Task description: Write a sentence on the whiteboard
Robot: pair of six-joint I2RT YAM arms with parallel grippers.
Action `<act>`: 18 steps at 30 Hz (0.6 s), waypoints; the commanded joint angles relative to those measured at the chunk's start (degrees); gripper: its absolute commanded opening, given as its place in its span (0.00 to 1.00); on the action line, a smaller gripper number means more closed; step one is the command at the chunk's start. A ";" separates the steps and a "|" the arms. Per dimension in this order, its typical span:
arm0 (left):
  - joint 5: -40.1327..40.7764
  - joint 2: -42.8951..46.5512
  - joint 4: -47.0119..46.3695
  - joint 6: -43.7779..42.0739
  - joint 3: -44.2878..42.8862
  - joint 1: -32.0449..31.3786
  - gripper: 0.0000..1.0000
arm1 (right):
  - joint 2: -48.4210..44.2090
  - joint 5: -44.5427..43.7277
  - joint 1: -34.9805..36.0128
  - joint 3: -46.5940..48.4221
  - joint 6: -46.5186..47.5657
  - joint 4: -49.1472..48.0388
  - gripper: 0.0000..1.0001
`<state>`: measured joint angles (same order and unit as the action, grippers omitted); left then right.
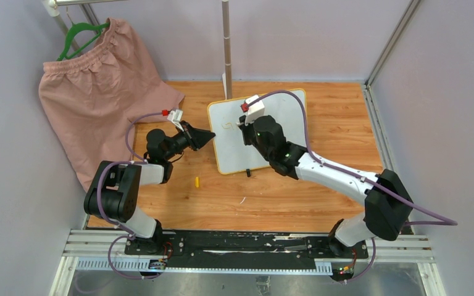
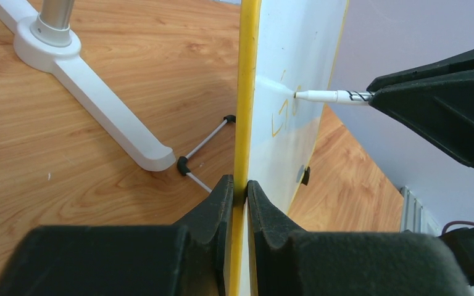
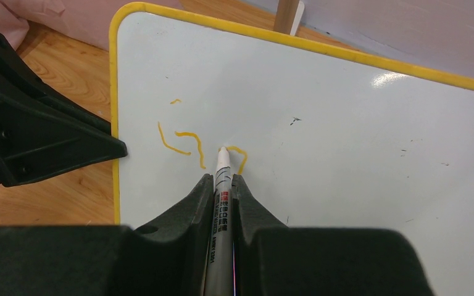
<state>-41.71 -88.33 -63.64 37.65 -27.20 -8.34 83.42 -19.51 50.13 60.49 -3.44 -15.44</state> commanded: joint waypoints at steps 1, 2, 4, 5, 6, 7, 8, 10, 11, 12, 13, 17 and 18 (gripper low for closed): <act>-0.65 1.42 -0.57 -1.21 0.13 -0.43 0.00 | -1.54 -2.47 0.51 0.42 -0.68 0.25 0.00; -0.65 1.51 -0.46 -1.27 0.13 -0.44 0.00 | -3.11 -3.54 0.51 -0.23 -0.36 0.02 0.00; -0.65 1.51 -0.44 -1.37 0.13 -0.38 0.00 | -5.80 -5.03 0.56 -2.30 0.32 -1.46 0.00; -0.65 1.43 -0.39 -1.37 0.13 -0.44 0.00 | -7.18 -5.17 0.50 -3.37 1.00 -2.39 0.00; -0.65 1.47 -0.43 -1.31 0.13 -0.45 0.00 | -8.39 -5.33 0.50 -4.12 1.43 -2.97 0.00; -0.65 1.46 -0.39 -1.32 0.13 -0.42 0.00 | -9.38 -5.80 0.51 -4.52 1.51 -2.90 0.00; -0.65 1.44 -0.41 -1.35 0.13 -0.38 0.00 | -10.18 -6.21 0.44 -4.98 1.43 -2.88 0.00; -0.58 1.45 -0.30 -1.28 0.13 -0.41 0.00 | -11.30 -6.79 -0.03 -5.91 0.78 -3.35 0.00; -0.56 1.43 -0.34 -1.31 0.13 -0.45 0.00 | -11.60 -6.32 -0.48 -6.21 0.29 -3.47 0.00; -0.56 1.46 -0.35 -1.34 0.13 -0.45 0.00 | -11.72 -5.38 -1.22 -5.88 -1.26 -2.20 0.00; -0.56 1.55 -0.35 -1.35 0.13 -0.45 0.00 | -11.59 -4.33 -2.03 -5.06 -3.23 -0.28 0.00; -0.56 1.86 0.06 -1.54 0.22 -0.45 0.00 | -9.94 -1.14 -3.37 -1.46 -4.06 6.04 0.00; -0.56 2.01 0.20 -1.60 0.22 -0.45 0.00 | -9.86 -0.10 -3.37 -1.47 -3.16 5.99 0.00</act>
<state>-41.80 -87.90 -63.40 37.60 -27.20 -8.38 72.73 -22.61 47.83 56.55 -5.78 -13.23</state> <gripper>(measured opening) 0.150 0.172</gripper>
